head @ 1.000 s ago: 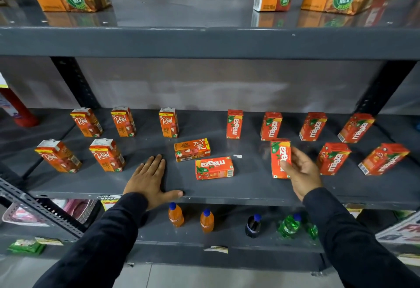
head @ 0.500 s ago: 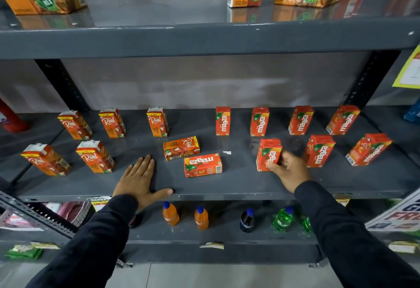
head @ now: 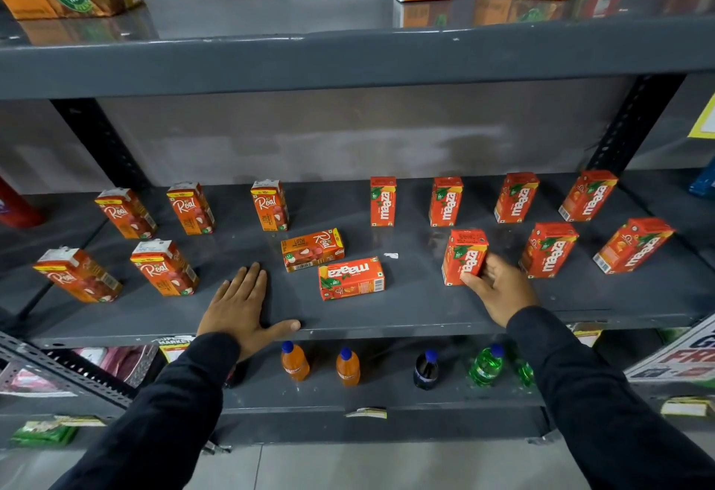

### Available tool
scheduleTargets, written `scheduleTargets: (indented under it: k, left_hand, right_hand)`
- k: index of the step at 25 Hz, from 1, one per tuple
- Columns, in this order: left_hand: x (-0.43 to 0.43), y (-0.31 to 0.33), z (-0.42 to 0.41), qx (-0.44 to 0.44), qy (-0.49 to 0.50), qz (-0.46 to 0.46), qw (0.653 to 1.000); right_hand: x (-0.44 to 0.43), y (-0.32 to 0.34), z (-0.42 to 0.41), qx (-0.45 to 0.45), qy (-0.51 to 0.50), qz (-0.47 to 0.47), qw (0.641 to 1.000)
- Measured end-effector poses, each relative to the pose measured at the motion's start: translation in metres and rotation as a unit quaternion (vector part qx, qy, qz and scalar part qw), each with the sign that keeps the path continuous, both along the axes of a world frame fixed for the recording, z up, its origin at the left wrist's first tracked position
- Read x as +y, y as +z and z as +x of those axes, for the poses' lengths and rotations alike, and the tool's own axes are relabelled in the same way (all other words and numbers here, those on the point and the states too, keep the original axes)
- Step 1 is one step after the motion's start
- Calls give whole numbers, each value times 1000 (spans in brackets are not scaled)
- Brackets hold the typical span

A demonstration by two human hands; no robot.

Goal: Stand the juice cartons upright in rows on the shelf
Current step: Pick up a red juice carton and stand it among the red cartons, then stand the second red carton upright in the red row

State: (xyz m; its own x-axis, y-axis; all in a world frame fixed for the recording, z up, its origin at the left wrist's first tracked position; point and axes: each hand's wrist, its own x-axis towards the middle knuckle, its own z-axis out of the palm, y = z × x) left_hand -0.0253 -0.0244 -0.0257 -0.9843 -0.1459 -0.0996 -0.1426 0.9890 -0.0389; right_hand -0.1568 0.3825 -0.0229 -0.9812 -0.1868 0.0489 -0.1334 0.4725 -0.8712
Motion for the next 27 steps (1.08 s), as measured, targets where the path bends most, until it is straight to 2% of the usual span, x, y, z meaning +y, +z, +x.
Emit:
scheduleTargets:
  k: [2, 3, 5, 7, 9, 11, 14, 16, 19, 24, 27]
  left_hand:
    - [-3, -1, -1, -1, -5, 1, 1000]
    - [-5, -1, -1, -6, -9, 1, 1000]
    - [-9, -1, 0, -16, -19, 1, 1000]
    - [-11, -2, 0, -7, -22, -2, 1000]
    - [-11, -4, 1, 2, -23, 1, 1000]
    - [-10, -4, 1, 7, -24, 5, 1000]
    - [-11, -4, 1, 18, -20, 12, 1000]
    - [-10, -5, 2, 21, -19, 12, 1000]
    - [-8, -4, 2, 22, -17, 10, 1000]
    - [-8, -3, 1, 14, -14, 14, 1000]
    - [-9, -4, 0, 10, -16, 10, 1000]
  right_hand:
    - [-4, 2, 7, 3, -34, -84, 996]
    - [-7, 1, 14, 27, -84, -111, 990]
    - [-16, -8, 37, 122, -157, -83, 977]
    - [-37, -13, 64, 218, -79, -40, 972]
    - [-67, -10, 74, 250, 38, -8, 967]
    - [-97, 3, 69, 225, 84, 22, 970]
    - [-128, 17, 50, 123, 91, 83, 985]
    - [-133, 18, 36, 62, 123, 150, 979]
    - [-130, 18, 20, 19, 168, 211, 963]
    - [-129, 23, 23, 36, 171, 220, 960]
    - [-125, 25, 34, -16, 118, 177, 977]
